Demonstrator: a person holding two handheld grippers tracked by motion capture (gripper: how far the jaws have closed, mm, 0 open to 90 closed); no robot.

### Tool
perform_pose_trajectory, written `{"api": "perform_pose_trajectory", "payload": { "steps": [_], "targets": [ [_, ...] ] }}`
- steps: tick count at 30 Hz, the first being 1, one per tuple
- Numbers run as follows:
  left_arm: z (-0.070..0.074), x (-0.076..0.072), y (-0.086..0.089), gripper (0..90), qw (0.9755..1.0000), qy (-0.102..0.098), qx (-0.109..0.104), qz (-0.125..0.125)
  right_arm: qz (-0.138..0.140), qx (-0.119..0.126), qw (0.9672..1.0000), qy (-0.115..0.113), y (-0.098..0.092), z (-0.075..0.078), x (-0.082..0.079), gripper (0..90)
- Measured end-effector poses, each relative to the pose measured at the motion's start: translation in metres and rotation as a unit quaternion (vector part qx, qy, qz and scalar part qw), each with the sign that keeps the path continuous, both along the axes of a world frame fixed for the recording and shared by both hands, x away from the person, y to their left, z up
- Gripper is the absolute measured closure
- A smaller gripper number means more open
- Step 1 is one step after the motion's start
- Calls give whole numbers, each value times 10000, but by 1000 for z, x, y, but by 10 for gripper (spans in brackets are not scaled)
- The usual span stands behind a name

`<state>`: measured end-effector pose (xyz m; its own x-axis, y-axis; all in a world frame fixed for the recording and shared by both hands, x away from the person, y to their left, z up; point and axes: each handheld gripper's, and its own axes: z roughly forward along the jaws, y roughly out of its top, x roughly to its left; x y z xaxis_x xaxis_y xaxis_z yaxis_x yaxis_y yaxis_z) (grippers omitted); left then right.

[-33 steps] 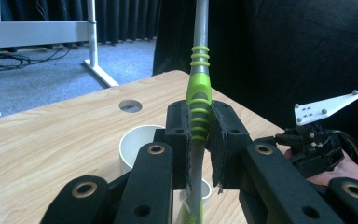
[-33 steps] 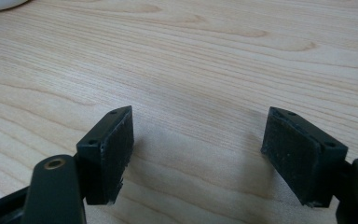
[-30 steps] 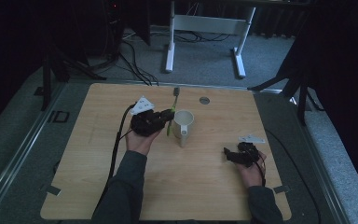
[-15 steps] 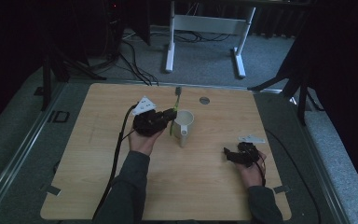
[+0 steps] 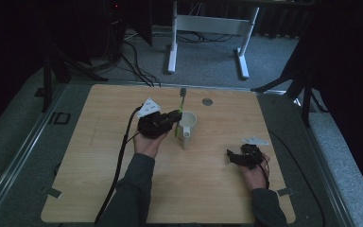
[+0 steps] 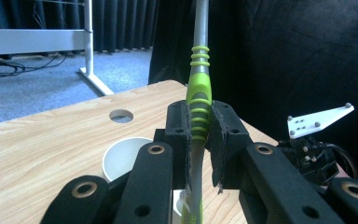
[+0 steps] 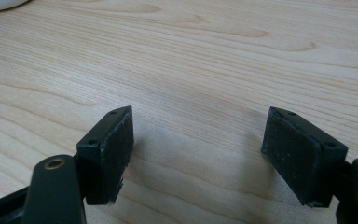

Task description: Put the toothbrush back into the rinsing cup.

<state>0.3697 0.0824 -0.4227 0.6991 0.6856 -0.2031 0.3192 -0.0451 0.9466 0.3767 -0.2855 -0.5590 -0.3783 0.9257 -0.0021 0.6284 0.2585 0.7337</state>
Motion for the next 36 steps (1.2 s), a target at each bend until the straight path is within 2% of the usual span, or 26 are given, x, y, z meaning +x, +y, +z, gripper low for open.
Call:
{"api": "perform_pose_trajectory", "payload": {
  "steps": [36],
  "targets": [
    [-5,6,-16,790,9999,-65,-39,134,3,2,10000,0,0,0,0,245]
  ]
}}
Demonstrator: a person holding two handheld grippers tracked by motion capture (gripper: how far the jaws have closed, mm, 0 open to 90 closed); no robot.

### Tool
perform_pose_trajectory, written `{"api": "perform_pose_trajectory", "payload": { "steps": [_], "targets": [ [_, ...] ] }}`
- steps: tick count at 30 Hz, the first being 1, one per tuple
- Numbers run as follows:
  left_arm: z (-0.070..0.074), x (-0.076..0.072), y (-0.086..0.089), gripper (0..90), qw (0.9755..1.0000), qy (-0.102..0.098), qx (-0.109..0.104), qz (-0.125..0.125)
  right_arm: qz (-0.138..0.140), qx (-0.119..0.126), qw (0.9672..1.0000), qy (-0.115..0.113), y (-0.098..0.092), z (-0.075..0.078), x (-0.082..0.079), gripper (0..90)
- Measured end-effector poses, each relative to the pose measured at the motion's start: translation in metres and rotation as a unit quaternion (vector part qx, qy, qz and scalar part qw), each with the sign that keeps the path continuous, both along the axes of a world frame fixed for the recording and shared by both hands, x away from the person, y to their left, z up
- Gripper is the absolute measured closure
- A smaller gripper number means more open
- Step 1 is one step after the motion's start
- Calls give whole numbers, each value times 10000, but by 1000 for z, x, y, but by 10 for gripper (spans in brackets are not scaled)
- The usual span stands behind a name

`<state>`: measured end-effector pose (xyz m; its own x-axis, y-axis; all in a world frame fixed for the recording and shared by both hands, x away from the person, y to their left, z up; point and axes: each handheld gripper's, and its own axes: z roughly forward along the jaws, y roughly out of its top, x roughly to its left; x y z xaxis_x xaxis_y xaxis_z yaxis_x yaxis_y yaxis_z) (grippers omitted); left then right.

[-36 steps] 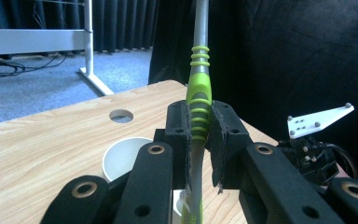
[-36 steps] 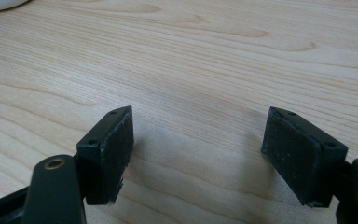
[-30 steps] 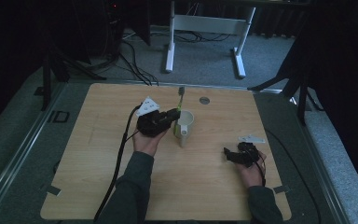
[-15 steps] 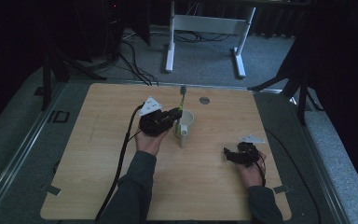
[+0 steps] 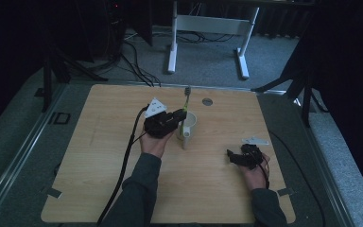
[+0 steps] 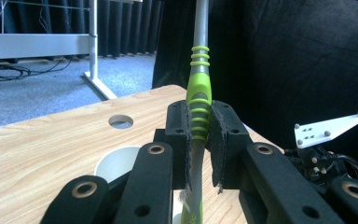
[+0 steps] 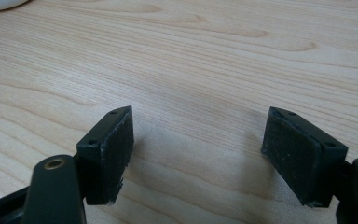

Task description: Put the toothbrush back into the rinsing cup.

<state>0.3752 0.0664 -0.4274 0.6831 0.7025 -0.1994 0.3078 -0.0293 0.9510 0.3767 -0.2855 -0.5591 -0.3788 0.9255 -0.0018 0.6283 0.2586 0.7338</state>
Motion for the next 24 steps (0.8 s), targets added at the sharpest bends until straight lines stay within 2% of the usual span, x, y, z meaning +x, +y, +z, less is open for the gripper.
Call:
{"api": "perform_pose_trajectory", "payload": {
  "steps": [16,24],
  "targets": [
    [-6,4,-10,789,10000,-27,-22,-21,0,0,10000,1,0,0,0,245],
    [-10,5,-14,789,9999,-117,-16,-4,1,0,10000,1,0,0,0,245]
  ]
}}
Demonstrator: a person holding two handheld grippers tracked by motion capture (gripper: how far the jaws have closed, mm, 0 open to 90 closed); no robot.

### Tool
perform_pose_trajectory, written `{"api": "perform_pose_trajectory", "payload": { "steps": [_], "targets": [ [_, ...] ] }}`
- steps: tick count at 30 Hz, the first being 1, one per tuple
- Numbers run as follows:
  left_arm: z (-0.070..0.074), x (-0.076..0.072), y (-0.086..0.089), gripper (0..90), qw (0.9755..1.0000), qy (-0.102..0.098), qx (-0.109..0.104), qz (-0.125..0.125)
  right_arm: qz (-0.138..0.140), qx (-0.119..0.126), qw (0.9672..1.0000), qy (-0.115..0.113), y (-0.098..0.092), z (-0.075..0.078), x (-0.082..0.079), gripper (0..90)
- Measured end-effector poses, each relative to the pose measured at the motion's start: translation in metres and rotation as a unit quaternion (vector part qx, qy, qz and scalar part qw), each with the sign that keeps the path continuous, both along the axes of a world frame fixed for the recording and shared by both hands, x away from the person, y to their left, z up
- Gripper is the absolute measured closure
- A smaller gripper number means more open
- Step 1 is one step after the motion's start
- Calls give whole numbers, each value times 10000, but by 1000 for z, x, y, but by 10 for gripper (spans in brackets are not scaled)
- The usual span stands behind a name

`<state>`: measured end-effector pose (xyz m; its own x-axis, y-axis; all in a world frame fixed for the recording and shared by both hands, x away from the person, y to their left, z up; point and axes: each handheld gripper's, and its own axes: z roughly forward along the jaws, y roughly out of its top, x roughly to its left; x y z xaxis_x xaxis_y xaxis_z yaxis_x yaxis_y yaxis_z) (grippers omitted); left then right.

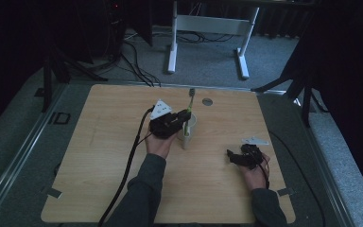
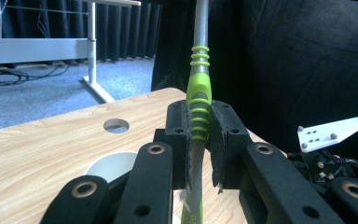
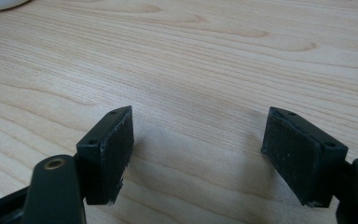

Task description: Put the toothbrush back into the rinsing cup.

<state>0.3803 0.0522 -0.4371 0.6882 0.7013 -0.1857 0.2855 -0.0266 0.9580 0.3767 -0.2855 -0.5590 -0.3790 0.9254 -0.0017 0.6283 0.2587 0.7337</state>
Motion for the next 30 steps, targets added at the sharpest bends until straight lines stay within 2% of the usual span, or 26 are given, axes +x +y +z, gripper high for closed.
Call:
{"api": "perform_pose_trajectory", "payload": {
  "steps": [8,30],
  "targets": [
    [-5,2,-4,789,10000,-43,75,47,1,-2,10000,1,0,0,0,245],
    [-17,3,-7,788,9997,26,235,99,8,0,10000,-1,0,0,0,245]
  ]
}}
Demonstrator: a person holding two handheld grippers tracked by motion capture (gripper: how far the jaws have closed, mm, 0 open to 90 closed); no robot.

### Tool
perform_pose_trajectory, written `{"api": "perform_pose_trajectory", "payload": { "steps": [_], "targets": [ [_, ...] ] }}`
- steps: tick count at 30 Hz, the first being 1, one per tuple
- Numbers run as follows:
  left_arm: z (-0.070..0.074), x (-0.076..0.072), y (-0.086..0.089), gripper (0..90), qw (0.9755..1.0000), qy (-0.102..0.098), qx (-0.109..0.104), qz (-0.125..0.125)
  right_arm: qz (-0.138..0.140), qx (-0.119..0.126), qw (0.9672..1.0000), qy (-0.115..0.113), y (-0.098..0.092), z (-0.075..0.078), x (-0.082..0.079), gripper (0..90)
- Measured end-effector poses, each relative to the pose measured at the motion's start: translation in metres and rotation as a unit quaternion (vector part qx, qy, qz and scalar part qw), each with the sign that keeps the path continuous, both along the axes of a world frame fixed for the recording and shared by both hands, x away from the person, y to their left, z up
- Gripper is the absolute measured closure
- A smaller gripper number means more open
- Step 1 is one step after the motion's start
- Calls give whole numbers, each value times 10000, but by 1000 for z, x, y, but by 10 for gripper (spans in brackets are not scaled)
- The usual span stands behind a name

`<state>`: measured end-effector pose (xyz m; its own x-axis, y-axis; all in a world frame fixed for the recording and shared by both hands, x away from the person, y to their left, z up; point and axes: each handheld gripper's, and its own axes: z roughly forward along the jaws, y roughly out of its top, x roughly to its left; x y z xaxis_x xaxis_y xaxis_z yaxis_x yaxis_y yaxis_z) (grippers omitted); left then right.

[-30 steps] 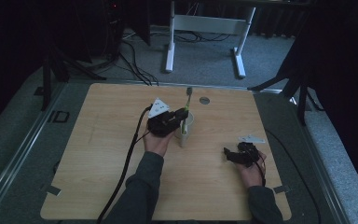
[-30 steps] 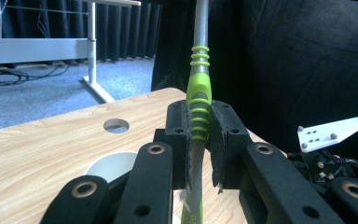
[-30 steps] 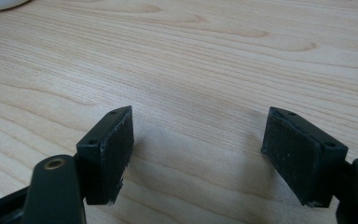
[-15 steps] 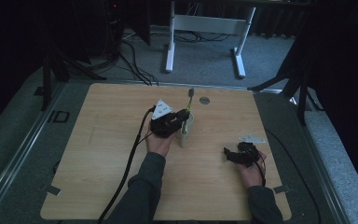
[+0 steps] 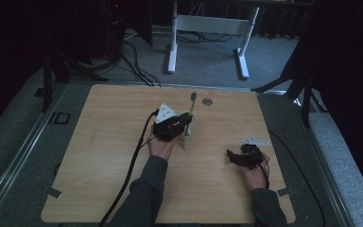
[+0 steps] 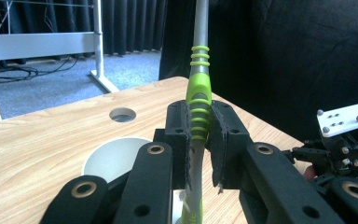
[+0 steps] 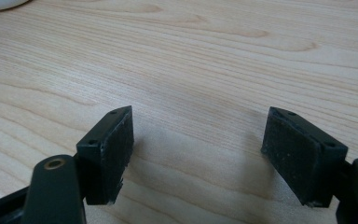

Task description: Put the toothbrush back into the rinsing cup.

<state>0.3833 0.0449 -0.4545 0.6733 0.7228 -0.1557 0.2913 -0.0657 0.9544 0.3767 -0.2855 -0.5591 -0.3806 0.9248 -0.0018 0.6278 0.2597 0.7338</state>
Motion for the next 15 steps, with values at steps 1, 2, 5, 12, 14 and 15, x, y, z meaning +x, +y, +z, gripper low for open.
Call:
{"api": "perform_pose_trajectory", "payload": {
  "steps": [1,2,5,12,14,15],
  "targets": [
    [0,0,0,788,10000,9,-1,1,0,-2,10000,-1,0,0,0,245],
    [0,0,0,788,10000,18,4,-2,1,-1,10000,-1,0,0,0,245],
    [-1,-1,-1,787,10000,35,55,14,1,-2,10000,-1,0,0,0,245],
    [-3,-6,-3,757,9993,41,346,-104,1,-1,10000,0,0,0,0,245],
    [-3,-10,-6,543,9978,46,656,10,3,-2,10000,-2,0,0,0,245],
    [-4,-11,-6,468,9971,80,752,2,2,-1,10000,1,0,0,0,245]
  ]
}}
